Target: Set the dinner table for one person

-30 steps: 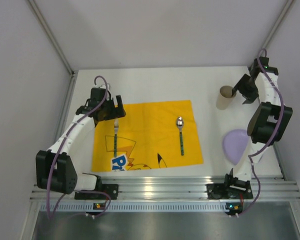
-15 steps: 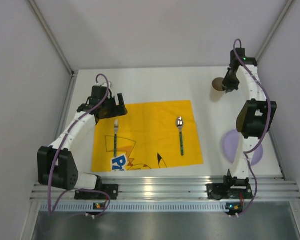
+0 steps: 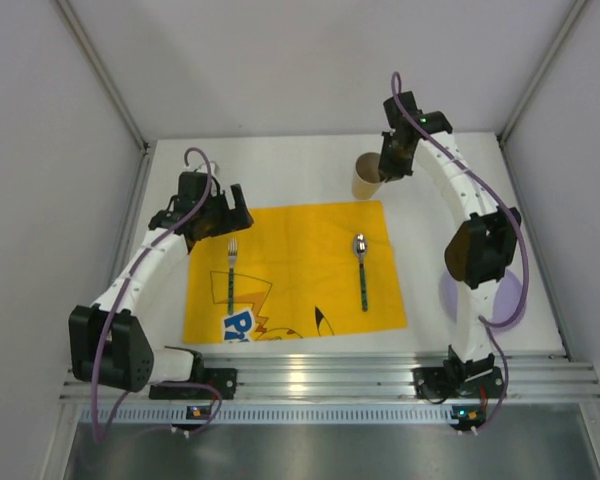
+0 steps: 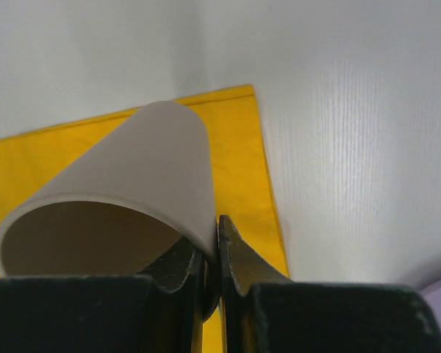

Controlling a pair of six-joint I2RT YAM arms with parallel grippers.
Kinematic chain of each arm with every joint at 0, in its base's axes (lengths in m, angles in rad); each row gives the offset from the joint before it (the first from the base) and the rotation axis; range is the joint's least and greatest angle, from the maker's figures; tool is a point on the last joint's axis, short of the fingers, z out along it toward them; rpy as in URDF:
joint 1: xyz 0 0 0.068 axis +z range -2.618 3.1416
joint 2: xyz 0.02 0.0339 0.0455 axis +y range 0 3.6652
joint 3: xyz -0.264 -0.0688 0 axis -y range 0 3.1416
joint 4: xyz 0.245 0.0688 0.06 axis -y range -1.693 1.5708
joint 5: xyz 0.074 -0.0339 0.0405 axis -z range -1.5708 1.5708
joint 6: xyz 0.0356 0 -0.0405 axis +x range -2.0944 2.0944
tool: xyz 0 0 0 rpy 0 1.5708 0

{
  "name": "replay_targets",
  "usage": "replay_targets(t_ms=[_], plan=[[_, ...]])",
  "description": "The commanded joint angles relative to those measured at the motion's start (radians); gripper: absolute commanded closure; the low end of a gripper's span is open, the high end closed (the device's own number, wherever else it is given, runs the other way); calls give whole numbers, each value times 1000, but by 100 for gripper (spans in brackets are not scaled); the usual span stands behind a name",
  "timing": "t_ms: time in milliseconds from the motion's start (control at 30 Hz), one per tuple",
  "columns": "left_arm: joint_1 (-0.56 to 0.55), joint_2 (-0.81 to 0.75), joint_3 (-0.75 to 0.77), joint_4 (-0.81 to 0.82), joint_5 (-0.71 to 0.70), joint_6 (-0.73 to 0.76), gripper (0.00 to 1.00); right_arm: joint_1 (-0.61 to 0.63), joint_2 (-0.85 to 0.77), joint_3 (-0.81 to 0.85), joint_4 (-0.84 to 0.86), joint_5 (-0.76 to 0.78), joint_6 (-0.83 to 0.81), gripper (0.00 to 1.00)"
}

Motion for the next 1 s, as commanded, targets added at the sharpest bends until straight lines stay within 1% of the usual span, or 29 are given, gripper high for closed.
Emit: replay_targets(t_ms=[0,267,367,400,467,500,533,567,600,667,700,767,800,867,900,933,967], plan=[[3,-83,-10,-5,-38,2,7,10,32,5,-16,-7,29,100],[5,-192,-98,-21,-72,-11,6,68,42,-127,-4,-4,30,100],[3,-209,-118,-18,-72,-18,6,82,40,-159,-2,-2,26,100],[5,-212,-125,-16,-71,-18,7,84,42,-164,-1,1,26,98],[3,-209,-125,-15,-71,-21,6,84,40,-173,1,2,24,89],[3,-207,-122,-13,-71,-21,6,84,42,-173,2,4,21,74],[3,-203,-120,-13,-71,-21,6,84,40,-172,2,7,18,62],[5,-198,-117,-12,-71,-21,6,84,42,-169,2,14,12,54],[5,-197,-112,-10,-68,-21,6,84,39,-166,-1,18,9,44],[5,-189,-106,-7,-66,-20,6,82,33,-161,-1,24,4,38],[3,-186,-102,-5,-62,-20,7,82,28,-158,-7,25,0,32],[5,-177,-97,-5,-58,-17,6,76,11,-126,-24,40,-3,27],[3,-174,-89,-4,-51,-17,6,74,0,-115,-40,48,-8,22],[5,-171,-86,-4,-43,-14,6,53,-53,-106,-62,83,-11,18],[3,-171,-85,-4,-36,-14,6,41,-81,-127,-65,91,-14,15],[3,-166,-86,-1,-32,-14,6,4,-154,-161,-56,94,-17,13],[3,-166,-88,2,-29,-14,6,-22,-197,-269,-39,84,-20,11]])
